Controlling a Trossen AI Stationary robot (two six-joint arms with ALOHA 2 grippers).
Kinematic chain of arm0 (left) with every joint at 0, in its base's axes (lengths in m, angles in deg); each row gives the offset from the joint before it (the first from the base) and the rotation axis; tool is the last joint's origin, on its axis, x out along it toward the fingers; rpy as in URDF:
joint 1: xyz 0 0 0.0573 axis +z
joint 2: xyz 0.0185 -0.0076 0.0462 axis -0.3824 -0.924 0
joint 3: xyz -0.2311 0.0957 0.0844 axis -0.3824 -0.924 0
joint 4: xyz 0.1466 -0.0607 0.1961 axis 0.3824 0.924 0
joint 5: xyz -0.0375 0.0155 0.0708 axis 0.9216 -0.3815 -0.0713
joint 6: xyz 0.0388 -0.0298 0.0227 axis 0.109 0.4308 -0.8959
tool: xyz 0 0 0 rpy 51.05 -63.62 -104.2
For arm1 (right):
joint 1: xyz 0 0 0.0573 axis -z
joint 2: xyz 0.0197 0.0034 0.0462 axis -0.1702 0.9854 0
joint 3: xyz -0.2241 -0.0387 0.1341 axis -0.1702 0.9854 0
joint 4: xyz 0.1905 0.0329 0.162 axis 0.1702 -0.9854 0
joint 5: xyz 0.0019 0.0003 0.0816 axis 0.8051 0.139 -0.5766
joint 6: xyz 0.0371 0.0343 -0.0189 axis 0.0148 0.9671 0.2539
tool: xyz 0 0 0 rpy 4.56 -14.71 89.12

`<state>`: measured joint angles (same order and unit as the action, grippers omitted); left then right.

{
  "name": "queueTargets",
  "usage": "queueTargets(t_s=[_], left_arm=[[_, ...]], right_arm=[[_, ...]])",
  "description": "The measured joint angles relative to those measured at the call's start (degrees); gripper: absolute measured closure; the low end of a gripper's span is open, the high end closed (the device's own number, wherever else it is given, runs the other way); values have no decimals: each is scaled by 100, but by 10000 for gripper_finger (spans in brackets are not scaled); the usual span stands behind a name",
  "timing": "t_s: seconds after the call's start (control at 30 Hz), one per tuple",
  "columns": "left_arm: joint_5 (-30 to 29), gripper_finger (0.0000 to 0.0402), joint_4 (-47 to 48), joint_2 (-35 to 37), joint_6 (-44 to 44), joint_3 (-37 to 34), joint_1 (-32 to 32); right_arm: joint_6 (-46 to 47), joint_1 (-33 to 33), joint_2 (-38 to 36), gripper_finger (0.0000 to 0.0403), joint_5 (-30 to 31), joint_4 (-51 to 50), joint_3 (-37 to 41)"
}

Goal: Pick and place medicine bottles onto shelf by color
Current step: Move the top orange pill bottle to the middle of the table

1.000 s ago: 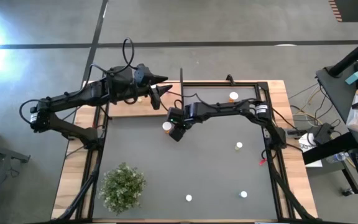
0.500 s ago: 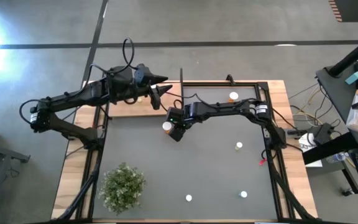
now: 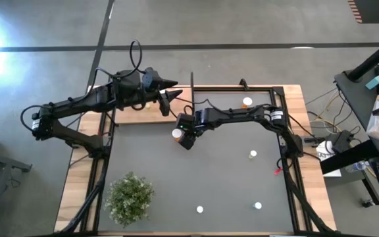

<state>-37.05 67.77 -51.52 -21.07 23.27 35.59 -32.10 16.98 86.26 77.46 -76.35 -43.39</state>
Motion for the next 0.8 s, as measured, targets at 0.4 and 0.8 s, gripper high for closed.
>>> queueTargets(t_s=[0.4, 0.8], left_arm=[[0, 227, 4, 0, 0, 0, 0], [2, 227, 154, 0, 4, 0, 0]], right_arm=[[-173, 9, -747, 181, 54, -949, 1], [-377, 215, -1776, 181, 1852, -2631, 482]])
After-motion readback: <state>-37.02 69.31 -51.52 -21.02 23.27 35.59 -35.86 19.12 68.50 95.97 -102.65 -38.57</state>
